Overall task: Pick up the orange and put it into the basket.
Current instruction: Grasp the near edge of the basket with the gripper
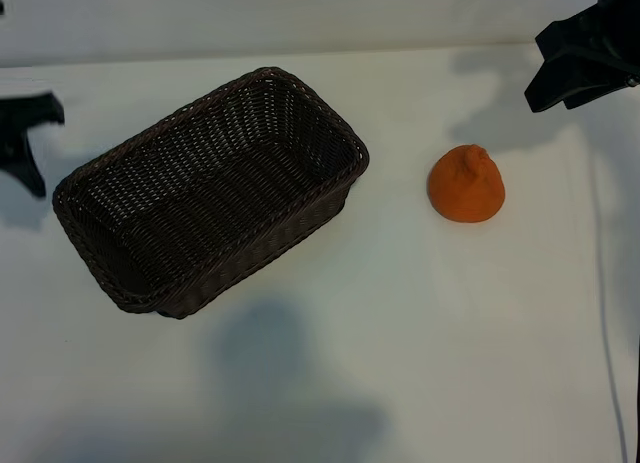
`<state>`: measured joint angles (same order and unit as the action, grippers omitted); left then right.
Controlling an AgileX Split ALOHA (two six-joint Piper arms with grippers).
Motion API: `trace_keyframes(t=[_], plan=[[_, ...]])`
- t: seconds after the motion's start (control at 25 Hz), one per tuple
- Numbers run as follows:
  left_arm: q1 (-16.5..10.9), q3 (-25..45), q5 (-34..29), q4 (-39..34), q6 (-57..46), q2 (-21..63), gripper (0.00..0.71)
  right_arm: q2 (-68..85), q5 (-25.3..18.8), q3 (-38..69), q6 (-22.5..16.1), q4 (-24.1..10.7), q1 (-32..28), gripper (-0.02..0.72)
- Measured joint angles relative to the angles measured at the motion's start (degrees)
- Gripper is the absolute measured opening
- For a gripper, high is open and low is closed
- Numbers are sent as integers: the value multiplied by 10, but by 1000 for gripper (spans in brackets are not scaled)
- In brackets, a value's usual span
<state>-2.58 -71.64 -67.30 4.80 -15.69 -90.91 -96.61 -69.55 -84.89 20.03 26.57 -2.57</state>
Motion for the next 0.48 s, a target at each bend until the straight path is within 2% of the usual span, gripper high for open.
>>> trace_keyframes(t=[0.28, 0.48], plan=[[-1, 47, 25, -12, -35, 0, 487, 0, 0, 0, 0, 1, 0, 408], [-2, 54, 49, -15, -51, 0, 487, 0, 0, 0, 0, 1, 0, 408]])
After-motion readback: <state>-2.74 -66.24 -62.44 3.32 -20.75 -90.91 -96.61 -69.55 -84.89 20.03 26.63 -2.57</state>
